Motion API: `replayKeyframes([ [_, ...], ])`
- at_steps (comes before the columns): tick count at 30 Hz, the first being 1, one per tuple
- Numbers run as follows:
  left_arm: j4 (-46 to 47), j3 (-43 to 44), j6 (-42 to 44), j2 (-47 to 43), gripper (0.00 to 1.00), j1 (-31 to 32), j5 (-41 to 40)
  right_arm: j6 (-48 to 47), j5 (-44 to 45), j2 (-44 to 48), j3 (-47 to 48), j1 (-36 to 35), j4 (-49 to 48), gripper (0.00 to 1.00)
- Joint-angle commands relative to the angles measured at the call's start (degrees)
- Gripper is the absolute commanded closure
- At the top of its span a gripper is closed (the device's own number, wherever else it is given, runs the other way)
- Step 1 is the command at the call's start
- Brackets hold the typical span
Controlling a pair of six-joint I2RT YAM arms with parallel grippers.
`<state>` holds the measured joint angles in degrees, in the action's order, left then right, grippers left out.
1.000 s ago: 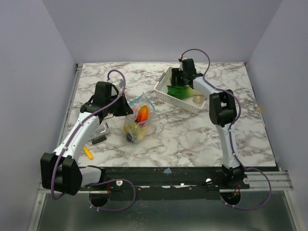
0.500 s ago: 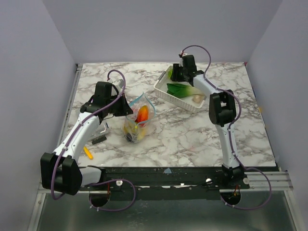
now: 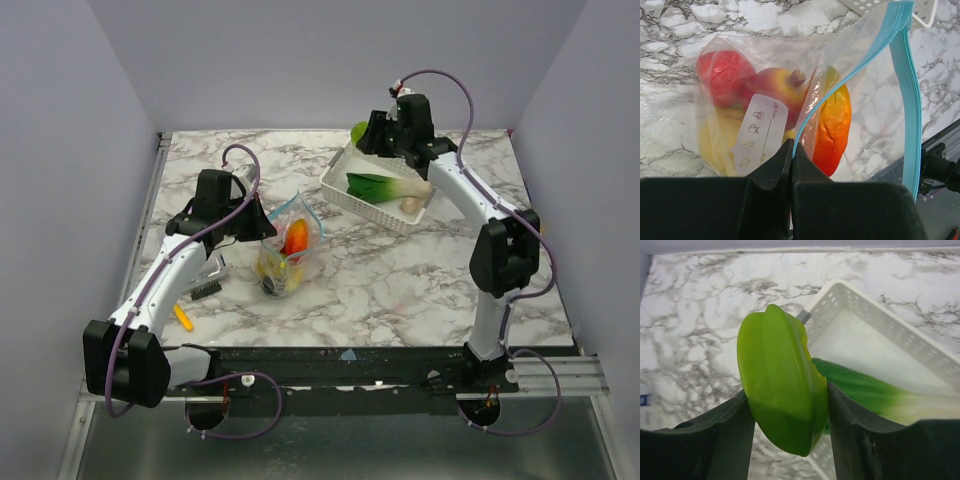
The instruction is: Place the food in the zip-top bag and seal the zipper
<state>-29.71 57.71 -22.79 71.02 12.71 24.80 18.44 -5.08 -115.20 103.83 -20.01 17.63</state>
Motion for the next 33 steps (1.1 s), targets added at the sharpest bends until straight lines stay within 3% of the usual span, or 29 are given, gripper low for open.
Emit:
replayKeyframes([
  [1, 1.2, -0.67, -0.42, -2.01, 1.0, -0.45, 1.69, 3.01, -0.07, 8.57, -6.41, -5.16, 0.41, 0.71],
  [10, 0.9, -0.32, -0.24, -3.44, 1.0, -0.82, 1.22, 2.75, 1.75, 20.98, -12.62, -19.35, 1.94, 0.7],
  [24, 1.92, -0.77, -1.1, -4.71, 1.0, -1.99, 2.72, 20.83, 1.36, 26.49, -22.4, -31.69, -1.87, 0.67],
  [26, 2.02, -0.76, -1.12, -4.67, 1.0, -2.08, 3.0, 22.95, 1.43, 26.58, -23.64, -32.5, -2.94, 0.64],
  [33, 2.37, -1.2, -1.3, -5.55, 1.0, -2.54, 2.58, 25.55, 4.8, 26.97, -25.56, -33.69, -2.7, 0.35],
])
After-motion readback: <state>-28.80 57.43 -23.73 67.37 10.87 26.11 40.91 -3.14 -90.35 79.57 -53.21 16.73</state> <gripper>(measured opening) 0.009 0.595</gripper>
